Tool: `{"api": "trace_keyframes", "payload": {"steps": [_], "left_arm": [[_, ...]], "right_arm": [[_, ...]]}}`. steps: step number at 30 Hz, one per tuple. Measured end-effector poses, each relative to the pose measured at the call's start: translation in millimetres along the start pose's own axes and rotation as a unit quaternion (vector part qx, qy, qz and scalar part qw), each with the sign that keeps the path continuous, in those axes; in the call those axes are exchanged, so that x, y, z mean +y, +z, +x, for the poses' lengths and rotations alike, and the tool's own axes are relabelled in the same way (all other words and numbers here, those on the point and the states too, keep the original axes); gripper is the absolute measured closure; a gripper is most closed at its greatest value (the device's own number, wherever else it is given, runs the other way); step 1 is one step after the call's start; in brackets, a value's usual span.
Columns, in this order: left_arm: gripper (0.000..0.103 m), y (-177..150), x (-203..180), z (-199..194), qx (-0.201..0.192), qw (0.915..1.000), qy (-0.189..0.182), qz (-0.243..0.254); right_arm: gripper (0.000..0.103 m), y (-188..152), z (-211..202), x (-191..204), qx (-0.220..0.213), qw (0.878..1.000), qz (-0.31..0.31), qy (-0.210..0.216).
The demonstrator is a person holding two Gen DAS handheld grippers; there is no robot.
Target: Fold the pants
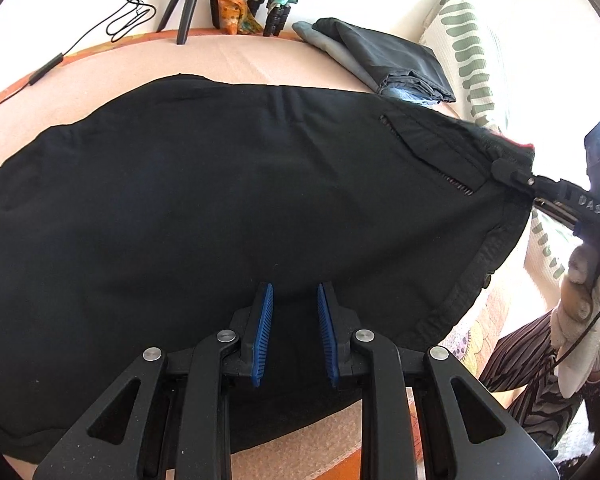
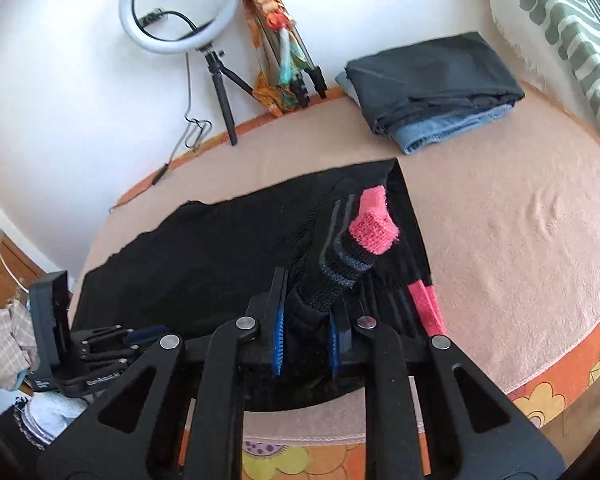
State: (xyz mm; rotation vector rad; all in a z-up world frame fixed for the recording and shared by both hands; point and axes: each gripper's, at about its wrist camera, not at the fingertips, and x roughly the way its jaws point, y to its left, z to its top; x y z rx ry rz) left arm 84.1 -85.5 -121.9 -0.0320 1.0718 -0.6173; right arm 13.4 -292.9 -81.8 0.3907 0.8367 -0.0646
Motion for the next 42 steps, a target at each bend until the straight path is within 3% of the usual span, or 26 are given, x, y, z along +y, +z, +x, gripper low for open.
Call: {"api": "trace_keyframes", "payload": {"steps": [2,4,5,10,13,18,22,26,35,39,42], "left_arm": [[0.082,1,0,0,0.002,1.0000,0.000,-0.001],[0.082,0,0,-1,0.003,1.0000,-0.001,-0.001],[0.082,1,0,-1,0.004,1.0000,-0.004,-0.002],[0.082,6,1,-9,-0.011,0.9997,-0.015,-0.017],[0.082,5,-2,-8,-0.012,0.9999,-0.006,-0.007],[0.082,4,4,-16,-0.021,0.9997,0.002,-0.010],[0.082,2,18,-28,-0.035,0.9983,-0.004,-0.046],[0.082,0,27,-39,-0.048,0.9973,0.015,-0.053],[0.081,-21,73,-69,-0.072,0.9900,0.061,-0.105],[0.080,-33,102,-73,-0.070,0.9847,0.067,-0.144],[0.080,-40,113,-72,-0.064,0.9829,0.078,-0.154]], "right_arm": [[0.086,-9,19,-22,0.042,0.999,0.025,-0.010],[0.086,-22,30,-41,0.080,0.995,0.057,0.014],[0.086,-28,29,-50,0.079,0.994,0.065,0.025],[0.084,-23,15,-48,0.070,0.997,0.037,0.011],[0.066,-13,1,-44,0.045,0.998,0.009,-0.038],[0.062,10,-36,-21,-0.016,0.992,-0.069,-0.106],[0.060,40,-50,-4,-0.030,0.992,-0.094,-0.082],[0.060,71,-28,27,-0.015,0.990,-0.140,-0.030],[0.059,110,74,93,0.045,0.976,-0.201,0.076],[0.050,119,123,116,0.091,0.968,-0.211,0.099],[0.050,124,165,129,0.127,0.964,-0.207,0.111]]}}
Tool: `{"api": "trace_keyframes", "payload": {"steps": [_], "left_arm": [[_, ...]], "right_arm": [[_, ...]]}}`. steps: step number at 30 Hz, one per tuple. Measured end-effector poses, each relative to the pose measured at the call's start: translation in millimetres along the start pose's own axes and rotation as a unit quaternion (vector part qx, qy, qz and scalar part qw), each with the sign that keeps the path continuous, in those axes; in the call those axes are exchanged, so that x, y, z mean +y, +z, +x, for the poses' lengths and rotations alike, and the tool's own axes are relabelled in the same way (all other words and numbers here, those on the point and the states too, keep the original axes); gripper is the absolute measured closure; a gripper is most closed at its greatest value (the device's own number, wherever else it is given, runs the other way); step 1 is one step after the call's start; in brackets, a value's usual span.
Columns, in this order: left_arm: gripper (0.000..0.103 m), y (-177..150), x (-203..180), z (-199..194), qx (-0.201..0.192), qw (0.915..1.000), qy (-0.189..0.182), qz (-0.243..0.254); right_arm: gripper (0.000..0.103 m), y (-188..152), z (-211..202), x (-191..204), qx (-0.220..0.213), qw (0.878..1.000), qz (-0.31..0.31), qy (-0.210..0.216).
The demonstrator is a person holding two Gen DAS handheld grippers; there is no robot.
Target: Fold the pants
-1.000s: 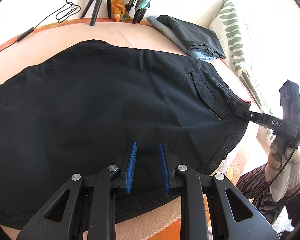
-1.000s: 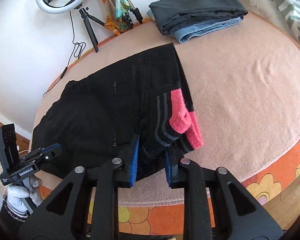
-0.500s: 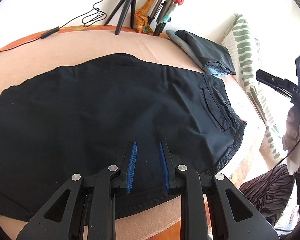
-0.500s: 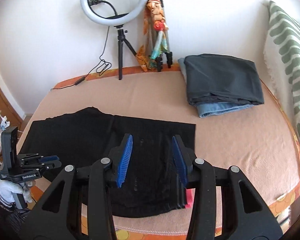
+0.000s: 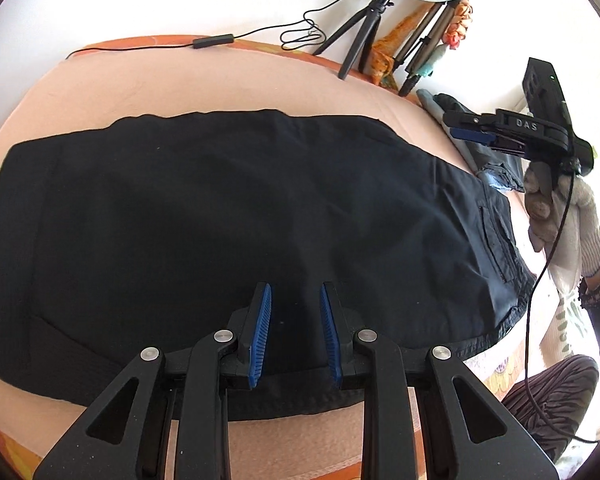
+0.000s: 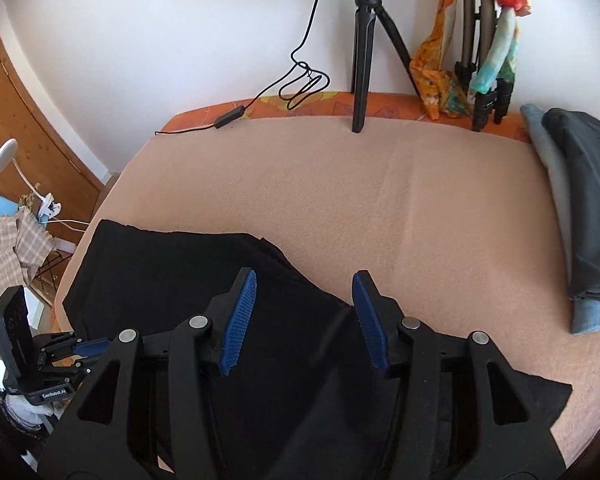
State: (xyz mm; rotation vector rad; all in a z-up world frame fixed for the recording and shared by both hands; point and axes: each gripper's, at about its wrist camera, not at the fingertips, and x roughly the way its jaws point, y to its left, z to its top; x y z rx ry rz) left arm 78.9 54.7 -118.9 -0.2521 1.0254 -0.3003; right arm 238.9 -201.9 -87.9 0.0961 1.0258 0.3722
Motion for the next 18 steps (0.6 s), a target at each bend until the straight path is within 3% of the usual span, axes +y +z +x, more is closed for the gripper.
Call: {"api": "trace_keyframes", "payload": {"steps": [7,12,16,18], "left_arm": [[0.080,-5,15,1,0.002,0.9999,0.001,-0.012],[0.080,-7,19,-2,-0.002,0.9998,0.000,-0.019],[0.080,-11,32,-11,-0.010,0.9985,-0.006,-0.053],[0.080,-13,41,-20,-0.020,0.9973,-0.001,-0.071]], "right_arm": [[0.050,16,72,-14,0.058,0.994,0.063,0.068],[0.051,11,89,4,0.081,0.992,0.035,0.088],[0.085,12,95,23,0.084,0.995,-0.003,0.061],[0.090,12,97,29,0.082,0.995,-0.026,0.046]]}}
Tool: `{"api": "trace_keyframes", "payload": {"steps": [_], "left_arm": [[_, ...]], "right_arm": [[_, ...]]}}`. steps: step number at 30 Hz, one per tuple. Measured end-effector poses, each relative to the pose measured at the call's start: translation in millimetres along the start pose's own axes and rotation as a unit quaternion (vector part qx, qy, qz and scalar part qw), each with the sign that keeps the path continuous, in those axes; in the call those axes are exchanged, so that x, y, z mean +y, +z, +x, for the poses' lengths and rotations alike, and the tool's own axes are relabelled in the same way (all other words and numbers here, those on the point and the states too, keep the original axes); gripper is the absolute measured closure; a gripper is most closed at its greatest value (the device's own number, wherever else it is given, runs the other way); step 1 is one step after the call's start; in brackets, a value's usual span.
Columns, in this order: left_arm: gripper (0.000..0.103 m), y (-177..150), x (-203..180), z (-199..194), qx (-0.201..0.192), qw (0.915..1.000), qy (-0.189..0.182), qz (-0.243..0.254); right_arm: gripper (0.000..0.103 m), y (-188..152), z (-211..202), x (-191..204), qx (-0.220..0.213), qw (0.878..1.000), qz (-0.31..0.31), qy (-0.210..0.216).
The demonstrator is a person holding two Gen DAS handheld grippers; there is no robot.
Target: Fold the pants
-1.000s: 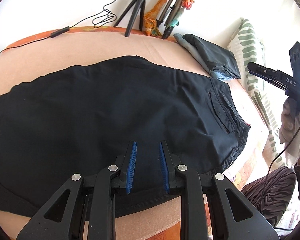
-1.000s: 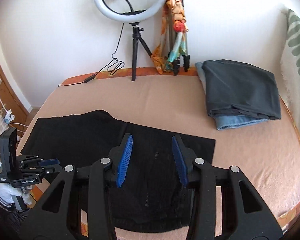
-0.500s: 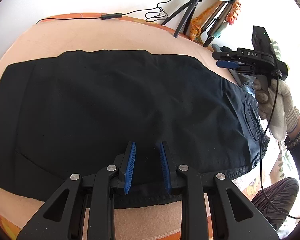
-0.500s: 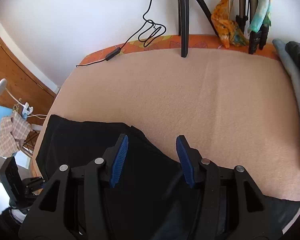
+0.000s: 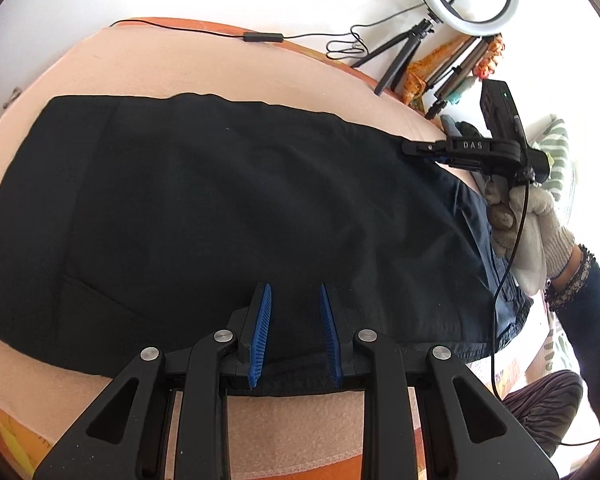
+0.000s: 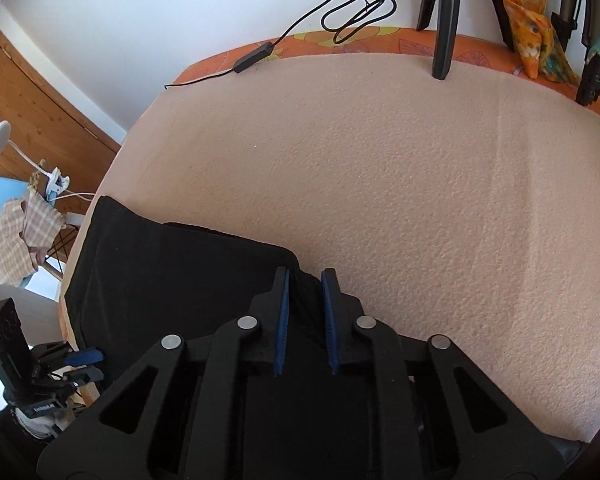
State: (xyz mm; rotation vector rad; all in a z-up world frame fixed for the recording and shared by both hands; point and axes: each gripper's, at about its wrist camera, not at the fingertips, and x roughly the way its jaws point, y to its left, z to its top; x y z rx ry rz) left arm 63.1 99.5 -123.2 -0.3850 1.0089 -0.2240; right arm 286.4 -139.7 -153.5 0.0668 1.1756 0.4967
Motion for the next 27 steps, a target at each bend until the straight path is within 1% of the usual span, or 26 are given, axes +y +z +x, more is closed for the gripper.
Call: {"api": "trace_keyframes", "payload": {"steps": [2,4,5,6,8,10,12,13,15,16,18,19,22,24,25,26,27], "left_arm": [[0.080,0,11,-14,-0.017,0.9995,0.004,-0.025],[0.072,-1,28,-29,-0.033,0.9976,-0.001,-0.061],[0.063,-2,37,-36,-0.040,0.9960,-0.001,-0.080],[0.059,-4,47,-45,-0.049,0.9938,0.003,-0.100],[0.058,-11,71,-63,-0.073,0.9867,0.004,-0.145],[0.058,-20,99,-78,-0.088,0.9766,-0.006,-0.196],[0.058,-29,122,-91,-0.101,0.9670,0.002,-0.234],[0.058,-33,132,-96,-0.105,0.9630,0.004,-0.248],[0.058,-40,149,-101,-0.108,0.9554,0.007,-0.275],[0.058,-43,156,-103,-0.111,0.9512,0.009,-0.287],[0.058,-51,169,-106,-0.115,0.9415,0.000,-0.317],[0.058,-53,174,-105,-0.113,0.9384,-0.004,-0.326],[0.058,-53,179,-101,-0.105,0.9335,0.007,-0.343],[0.058,-54,180,-97,-0.101,0.9310,-0.006,-0.351],[0.058,-51,178,-93,-0.098,0.9322,-0.008,-0.348],[0.058,-50,179,-90,-0.100,0.9334,-0.002,-0.345],[0.058,-48,178,-90,-0.110,0.9325,0.002,-0.344]], "right_arm": [[0.092,1,1,2,-0.005,1.000,-0.008,-0.025],[0.092,1,5,7,-0.002,0.999,-0.017,-0.043],[0.091,1,6,12,-0.001,0.998,-0.027,-0.055],[0.088,1,5,14,-0.001,0.998,-0.032,-0.062],[0.084,2,-2,15,-0.005,0.997,-0.023,-0.068],[0.075,1,-16,19,-0.020,0.997,-0.019,-0.075],[0.070,-3,-34,29,-0.039,0.995,-0.030,-0.083],[0.066,-7,-43,34,-0.047,0.995,-0.036,-0.079],[0.062,-17,-60,46,-0.062,0.994,-0.046,-0.072],[0.062,-21,-67,52,-0.067,0.994,-0.050,-0.067],[0.062,-33,-80,62,-0.079,0.993,-0.057,-0.064],[0.062,-38,-86,67,-0.084,0.993,-0.057,-0.060],[0.062,-52,-100,78,-0.096,0.994,-0.046,-0.031],[0.061,-61,-107,84,-0.105,0.994,-0.040,-0.017],[0.061,-65,-110,87,-0.110,0.993,-0.037,-0.011],[0.061,-68,-112,90,-0.114,0.993,-0.034,-0.005],[0.061,-70,-114,92,-0.118,0.992,-0.031,0.001]]}}
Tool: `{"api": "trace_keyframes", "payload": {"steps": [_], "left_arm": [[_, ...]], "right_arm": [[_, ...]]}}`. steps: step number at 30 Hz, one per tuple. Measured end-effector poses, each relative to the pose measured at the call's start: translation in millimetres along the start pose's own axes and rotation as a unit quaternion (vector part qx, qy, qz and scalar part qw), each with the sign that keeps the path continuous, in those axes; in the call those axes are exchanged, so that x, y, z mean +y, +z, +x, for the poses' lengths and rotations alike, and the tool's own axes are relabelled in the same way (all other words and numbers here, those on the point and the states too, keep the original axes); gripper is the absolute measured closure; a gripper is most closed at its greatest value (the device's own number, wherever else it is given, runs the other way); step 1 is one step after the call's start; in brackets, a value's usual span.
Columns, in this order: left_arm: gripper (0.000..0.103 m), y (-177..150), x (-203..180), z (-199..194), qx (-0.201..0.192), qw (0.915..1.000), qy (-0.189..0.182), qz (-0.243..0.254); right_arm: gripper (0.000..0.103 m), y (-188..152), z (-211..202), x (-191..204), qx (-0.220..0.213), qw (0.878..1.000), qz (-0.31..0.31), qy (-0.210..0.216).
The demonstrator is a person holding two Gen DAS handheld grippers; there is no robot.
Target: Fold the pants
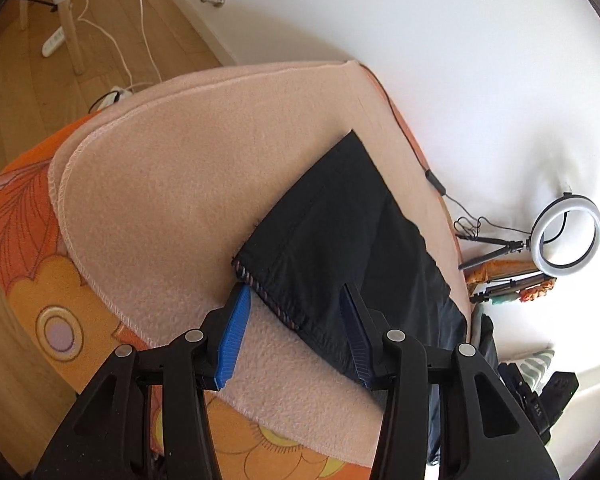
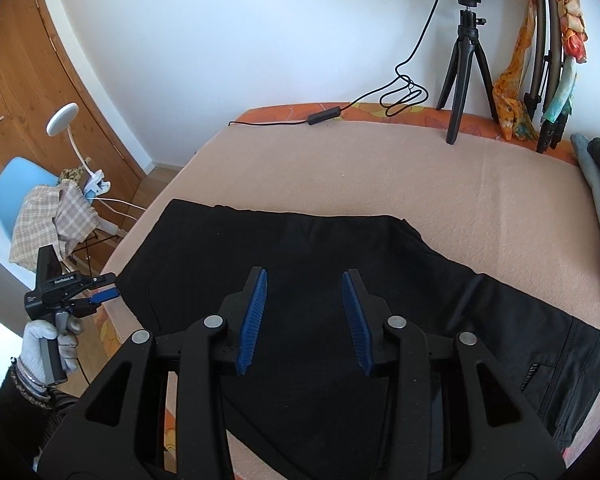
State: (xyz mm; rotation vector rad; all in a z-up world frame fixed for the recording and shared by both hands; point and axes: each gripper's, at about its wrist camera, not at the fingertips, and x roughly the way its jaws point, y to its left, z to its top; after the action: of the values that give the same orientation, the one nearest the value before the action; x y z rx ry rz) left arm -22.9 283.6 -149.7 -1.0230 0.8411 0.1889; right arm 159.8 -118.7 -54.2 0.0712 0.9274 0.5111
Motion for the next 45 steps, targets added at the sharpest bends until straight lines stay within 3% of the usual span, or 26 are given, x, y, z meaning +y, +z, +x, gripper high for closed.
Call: {"api": "trace_keyframes", "payload": {"steps": [6,15,16,18,21,23,28,33,39,41,45], "left_arm": [[0.054,-3,-14,8,-0.019,0.9995,0.011,0.020],[0.054,-3,-34,28,-0.027,0.9981,0.008,0.054],[0.055,-1,-34,31,-0.025,0.9985,0.002,0.049],[0.069,1,-35,35,-0.026,0.9984,-0.001,0.049],[0.080,-1,-39,37,-0.033,0.9974,-0.004,0.064],[0.084,-2,-45,35,-0.037,0.9962,-0.011,0.078],[0.089,-20,-83,33,-0.050,0.9832,-0.014,0.175],[0.090,-41,-108,50,-0.015,0.9726,-0.025,0.231],[0.090,-60,-116,64,0.002,0.9597,0.003,0.281],[0.090,-66,-123,66,0.000,0.9519,0.020,0.306],[0.080,-76,-134,67,-0.013,0.9346,0.062,0.350]], "right_arm": [[0.061,-10,-7,10,-0.017,0.999,0.021,0.034],[0.061,-19,-2,18,-0.008,0.999,0.009,0.045],[0.061,-19,-2,17,-0.010,0.999,0.012,0.045],[0.061,-18,-5,16,-0.014,0.999,0.018,0.046],[0.061,-19,-8,12,-0.018,0.999,0.020,0.042],[0.061,-21,-10,9,-0.019,0.999,0.022,0.039],[0.061,-23,-14,-3,-0.021,0.998,0.041,0.038],[0.061,-23,-14,-6,-0.020,0.998,0.046,0.035],[0.061,-26,-13,-8,-0.014,0.998,0.043,0.036],[0.061,-27,-12,-10,-0.011,0.998,0.048,0.037],[0.061,-28,-12,-14,-0.008,0.998,0.052,0.036]]}}
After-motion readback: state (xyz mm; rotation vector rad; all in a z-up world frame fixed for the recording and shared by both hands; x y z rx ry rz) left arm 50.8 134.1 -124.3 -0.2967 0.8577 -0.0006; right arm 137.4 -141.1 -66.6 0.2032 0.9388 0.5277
